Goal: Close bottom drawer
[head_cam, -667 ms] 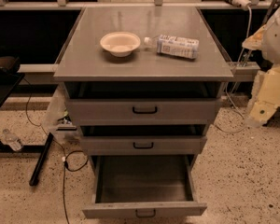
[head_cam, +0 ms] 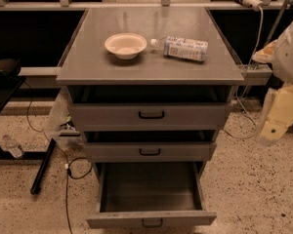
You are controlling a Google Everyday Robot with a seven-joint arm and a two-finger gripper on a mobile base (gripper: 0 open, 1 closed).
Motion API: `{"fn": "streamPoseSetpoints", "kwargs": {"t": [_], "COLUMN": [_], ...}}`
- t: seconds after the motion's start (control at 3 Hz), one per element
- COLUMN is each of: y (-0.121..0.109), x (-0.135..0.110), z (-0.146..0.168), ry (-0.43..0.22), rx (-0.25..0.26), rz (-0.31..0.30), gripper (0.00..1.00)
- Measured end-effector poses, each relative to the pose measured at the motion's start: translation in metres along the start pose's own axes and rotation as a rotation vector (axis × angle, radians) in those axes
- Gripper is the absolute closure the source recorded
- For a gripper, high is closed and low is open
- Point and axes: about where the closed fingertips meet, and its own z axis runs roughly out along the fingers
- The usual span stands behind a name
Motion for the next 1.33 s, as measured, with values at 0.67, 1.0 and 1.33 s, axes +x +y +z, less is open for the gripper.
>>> {"fn": "streamPoseSetpoints", "kwargs": {"t": [0.67, 1.0, 1.33], "y": [0.049, 0.066, 0.061], "x": [0.041, 0.061, 0.075], "z": [0.078, 0.124, 0.167], "ry": [-0.057, -0.120, -0.196], "rx": [0.000, 0.021, 0.044], "rz": [0.018, 0.046, 0.090], "gripper": [0.19, 0.42, 0.65]}}
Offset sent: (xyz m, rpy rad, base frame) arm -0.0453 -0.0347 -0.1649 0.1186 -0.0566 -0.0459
